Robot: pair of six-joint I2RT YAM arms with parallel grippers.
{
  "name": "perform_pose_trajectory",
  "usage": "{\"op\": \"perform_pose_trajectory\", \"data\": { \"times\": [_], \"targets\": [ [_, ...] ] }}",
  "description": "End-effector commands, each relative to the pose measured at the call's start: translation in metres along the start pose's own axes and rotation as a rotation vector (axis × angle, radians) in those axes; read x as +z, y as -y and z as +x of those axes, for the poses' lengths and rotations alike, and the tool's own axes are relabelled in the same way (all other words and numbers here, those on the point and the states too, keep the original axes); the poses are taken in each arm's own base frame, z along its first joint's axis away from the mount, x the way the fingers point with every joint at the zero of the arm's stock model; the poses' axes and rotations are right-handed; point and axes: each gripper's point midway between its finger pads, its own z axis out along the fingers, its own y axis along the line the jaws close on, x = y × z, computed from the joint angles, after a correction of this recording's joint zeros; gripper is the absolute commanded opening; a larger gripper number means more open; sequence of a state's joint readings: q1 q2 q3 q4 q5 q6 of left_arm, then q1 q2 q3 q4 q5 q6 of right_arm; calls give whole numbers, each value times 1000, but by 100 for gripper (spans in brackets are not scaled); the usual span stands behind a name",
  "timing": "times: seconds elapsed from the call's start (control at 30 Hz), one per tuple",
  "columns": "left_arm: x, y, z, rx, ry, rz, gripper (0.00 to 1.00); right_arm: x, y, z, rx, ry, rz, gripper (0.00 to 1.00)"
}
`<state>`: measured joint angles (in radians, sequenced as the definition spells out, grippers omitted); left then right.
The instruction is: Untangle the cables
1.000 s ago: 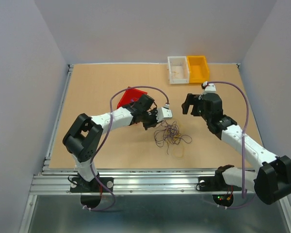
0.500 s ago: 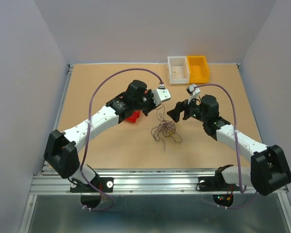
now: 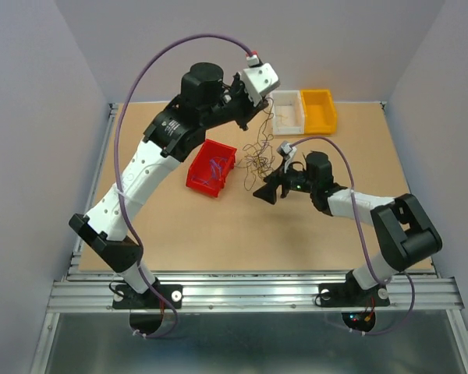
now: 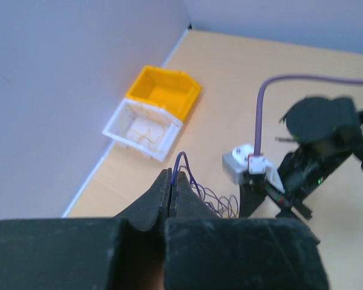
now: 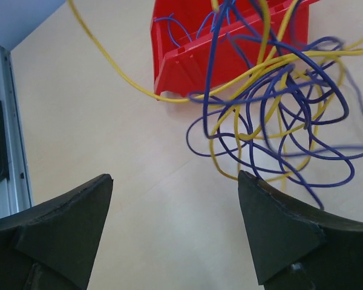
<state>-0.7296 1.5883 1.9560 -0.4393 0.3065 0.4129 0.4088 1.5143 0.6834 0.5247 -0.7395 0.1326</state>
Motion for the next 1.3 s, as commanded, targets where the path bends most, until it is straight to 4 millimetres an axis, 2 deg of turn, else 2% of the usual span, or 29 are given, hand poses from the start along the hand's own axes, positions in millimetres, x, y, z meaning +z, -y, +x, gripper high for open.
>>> {"op": "perform_pose_trajectory", "data": {
  "times": [0.0, 0.07, 0.13, 0.17, 0.23, 0.3, 0.33, 0.4, 0.43, 0.47, 0.5, 0.53, 0.57, 0.6, 0.63, 0.67, 0.7, 0.77, 0.8, 0.93, 1.07, 1.13, 1.27],
  "targets": [
    [-24, -9, -57, -49, 116, -26, 0, 19, 3, -37, -93, 74, -34, 88],
    [-40, -12, -95, -43, 218, -27, 0, 23, 9, -33, -87, 58, -20, 86],
    [-54, -9, -121, -30, 301, -14, 0, 25, 15, -30, -79, 47, 2, 84],
    [-69, -6, -142, -8, 381, -2, 0, 26, 18, -28, -74, 37, 13, 83],
    [-94, -8, -169, -9, 493, -33, 0, 25, 20, -26, -78, 30, 19, 82],
    [-105, -8, -178, -16, 543, -45, 0, 23, 17, -28, -88, 37, 21, 82],
    [-113, -7, -182, -12, 571, -52, 0, 18, 12, -36, -105, 55, 20, 82],
    [-121, -7, -185, -12, 589, -68, 0, 9, 7, -36, -104, 66, 32, 82],
    [-118, -6, -179, -20, 579, -68, 0, 4, 1, -41, -113, 82, 32, 84],
    [-131, -5, -185, -9, 612, -76, 0, -7, -10, -57, -144, 125, 33, 85],
    [-132, -4, -184, -12, 618, -73, 0, -15, -14, -54, -141, 131, 48, 87],
    [-133, 1, -180, -12, 620, -57, 0, -29, -27, -72, -170, 185, 56, 89],
    [-133, 3, -178, -18, 618, -50, 0, -29, -24, -61, -149, 169, 71, 90],
    [-132, 6, -175, -21, 615, -38, 0, -44, -37, -80, -192, 229, 78, 92],
    [-130, 9, -171, -25, 610, -27, 0, -51, -40, -74, -193, 232, 86, 93],
    [-124, 13, -162, -33, 592, -5, 0, -58, -46, -78, -208, 253, 92, 94],
    [-121, 15, -158, -36, 584, 2, 0, -71, -58, -91, -240, 302, 92, 95],
    [-112, 22, -145, -41, 557, 28, 0, -83, -69, -91, -269, 331, 87, 96],
    [-110, 24, -142, -39, 553, 34, 0, -94, -81, -102, -305, 376, 78, 97],
    [-106, 30, -131, -40, 531, 40, 0, -114, -103, -123, -347, 461, 65, 97],
    [-104, 40, -124, -50, 517, 69, 0, -124, -111, -138, -342, 532, 65, 97],
    [-103, 47, -116, -56, 504, 88, 0, -124, -114, -140, -337, 550, 47, 98],
    [-99, 53, -114, -54, 511, 102, 0, -121, -120, -145, -329, 579, -1, 98]
  ]
}}
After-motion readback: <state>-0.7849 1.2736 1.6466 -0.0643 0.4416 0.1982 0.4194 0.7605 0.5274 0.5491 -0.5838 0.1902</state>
